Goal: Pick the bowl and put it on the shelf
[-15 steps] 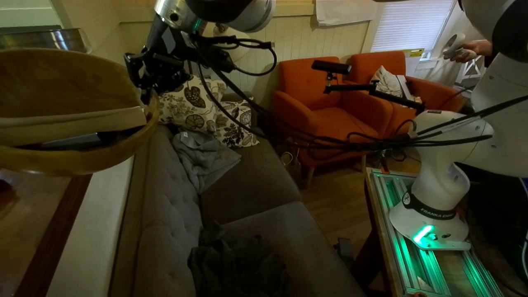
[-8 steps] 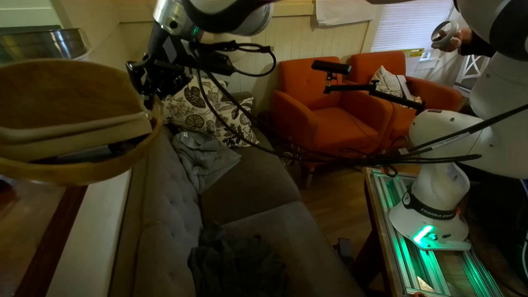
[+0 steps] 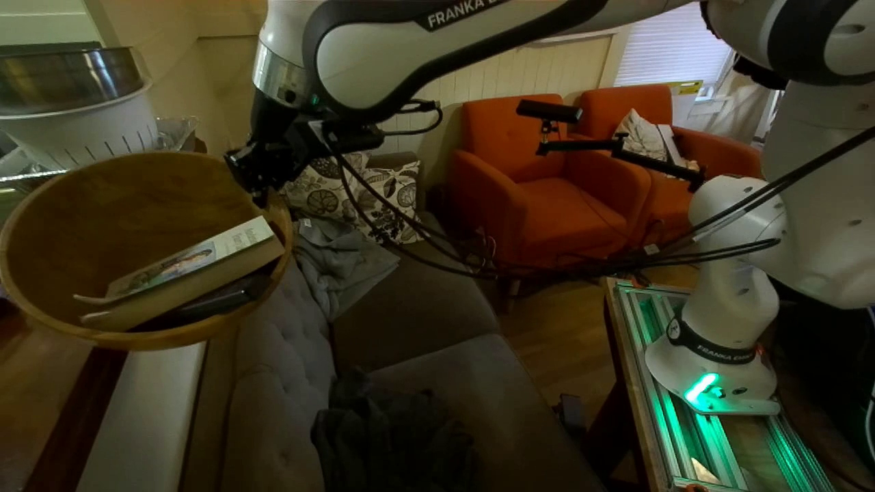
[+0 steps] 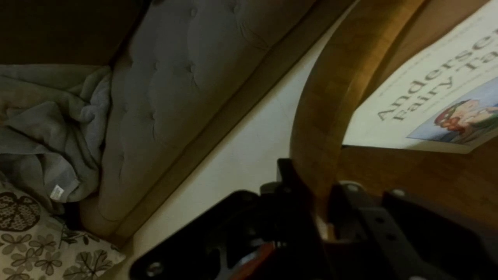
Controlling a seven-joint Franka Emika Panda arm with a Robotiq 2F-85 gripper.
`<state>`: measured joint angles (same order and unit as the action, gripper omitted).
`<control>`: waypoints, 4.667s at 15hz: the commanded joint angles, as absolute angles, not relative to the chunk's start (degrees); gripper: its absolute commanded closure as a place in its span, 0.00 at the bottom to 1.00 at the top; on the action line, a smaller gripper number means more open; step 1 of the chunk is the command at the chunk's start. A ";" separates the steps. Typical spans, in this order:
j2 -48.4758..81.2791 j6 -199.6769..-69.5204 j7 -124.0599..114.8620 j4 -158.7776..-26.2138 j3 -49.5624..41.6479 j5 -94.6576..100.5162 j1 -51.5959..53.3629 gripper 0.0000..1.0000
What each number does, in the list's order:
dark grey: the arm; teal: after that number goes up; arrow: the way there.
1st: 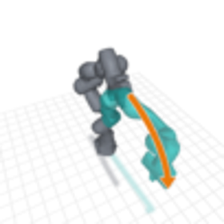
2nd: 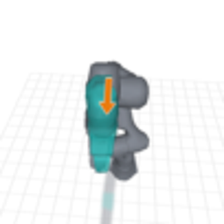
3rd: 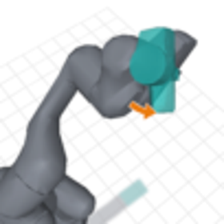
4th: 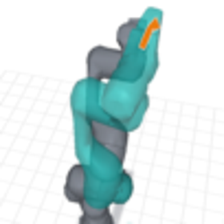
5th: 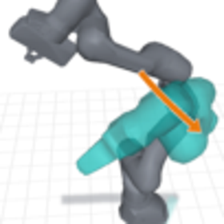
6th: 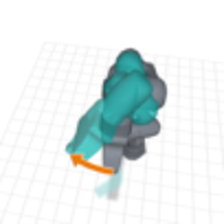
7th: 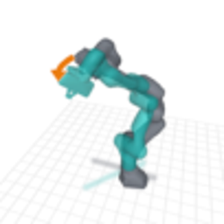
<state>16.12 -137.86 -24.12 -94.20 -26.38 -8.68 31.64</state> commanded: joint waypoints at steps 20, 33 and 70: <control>19.10 -161.48 -18.50 -94.50 -1.77 -6.95 10.01 0.86; 19.35 -160.07 -22.53 -92.62 -0.77 -9.86 10.36 0.96; 28.52 -119.51 -37.19 -62.67 3.19 -13.02 11.10 0.86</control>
<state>28.53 -119.48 -37.23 -62.63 3.20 -13.03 11.12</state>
